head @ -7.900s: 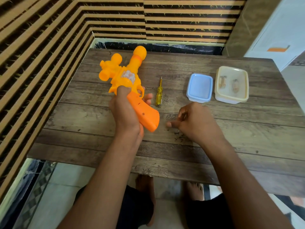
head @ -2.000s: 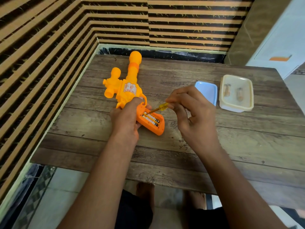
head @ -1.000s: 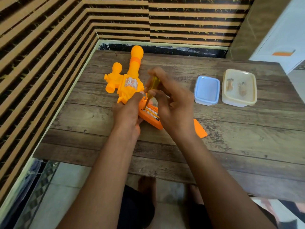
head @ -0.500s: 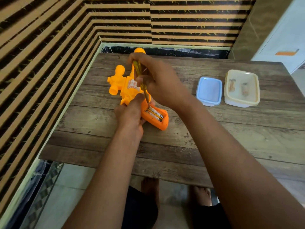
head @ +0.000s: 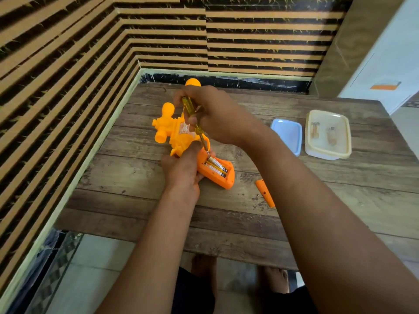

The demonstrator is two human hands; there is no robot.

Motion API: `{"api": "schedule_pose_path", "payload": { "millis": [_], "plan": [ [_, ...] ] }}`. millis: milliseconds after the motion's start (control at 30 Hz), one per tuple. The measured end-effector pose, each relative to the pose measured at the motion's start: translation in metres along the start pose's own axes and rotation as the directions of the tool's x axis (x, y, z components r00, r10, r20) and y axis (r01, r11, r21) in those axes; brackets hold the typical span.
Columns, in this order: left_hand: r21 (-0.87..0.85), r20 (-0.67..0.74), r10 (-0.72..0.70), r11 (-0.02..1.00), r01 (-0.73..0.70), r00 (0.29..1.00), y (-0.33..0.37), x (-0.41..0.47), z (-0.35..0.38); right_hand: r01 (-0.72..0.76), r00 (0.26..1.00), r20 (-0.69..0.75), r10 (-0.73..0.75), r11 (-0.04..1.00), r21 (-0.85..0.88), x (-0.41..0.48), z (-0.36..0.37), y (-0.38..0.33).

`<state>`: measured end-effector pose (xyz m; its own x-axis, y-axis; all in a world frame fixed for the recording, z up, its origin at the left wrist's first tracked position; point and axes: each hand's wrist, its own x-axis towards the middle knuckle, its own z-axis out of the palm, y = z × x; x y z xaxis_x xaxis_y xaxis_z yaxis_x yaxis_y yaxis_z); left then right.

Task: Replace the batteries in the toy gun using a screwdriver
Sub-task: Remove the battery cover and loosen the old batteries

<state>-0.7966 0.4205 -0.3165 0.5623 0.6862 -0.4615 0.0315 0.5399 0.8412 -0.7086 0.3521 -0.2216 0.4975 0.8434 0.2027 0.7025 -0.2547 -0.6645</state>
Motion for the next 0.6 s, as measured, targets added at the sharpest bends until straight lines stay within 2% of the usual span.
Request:
{"api": "schedule_pose_path", "payload": {
  "millis": [100,167,333,400,500,600],
  "plan": [
    [-0.009,-0.004,-0.009,1.000,0.009,1.000,0.001,0.002,-0.001,-0.014,0.999,0.027,0.018,0.992,-0.125,0.000,-0.002,0.007],
    [-0.007,-0.012,-0.009,1.000,0.009,1.000,0.002,0.004,-0.001,-0.019,1.000,0.011,0.020,0.993,-0.112,-0.007,0.001,0.016],
    [-0.017,-0.034,-0.020,1.000,0.019,0.999,0.001,0.007,0.000,-0.005,0.962,-0.265,0.060,0.979,0.204,-0.030,0.007,0.035],
    [-0.014,-0.035,-0.024,1.000,0.023,0.999,0.000,0.007,0.001,0.019,0.939,-0.335,0.076,0.963,0.269,-0.036,0.004,0.036],
    [-0.021,-0.027,-0.027,0.999,0.026,0.999,0.001,0.008,0.001,0.008,0.923,-0.377,0.083,0.972,0.234,-0.048,0.001,0.035],
    [-0.020,-0.024,-0.026,0.999,0.025,0.999,0.000,0.009,0.001,-0.022,0.928,-0.367,0.063,0.993,0.115,-0.066,0.003,0.033]
  ]
}}
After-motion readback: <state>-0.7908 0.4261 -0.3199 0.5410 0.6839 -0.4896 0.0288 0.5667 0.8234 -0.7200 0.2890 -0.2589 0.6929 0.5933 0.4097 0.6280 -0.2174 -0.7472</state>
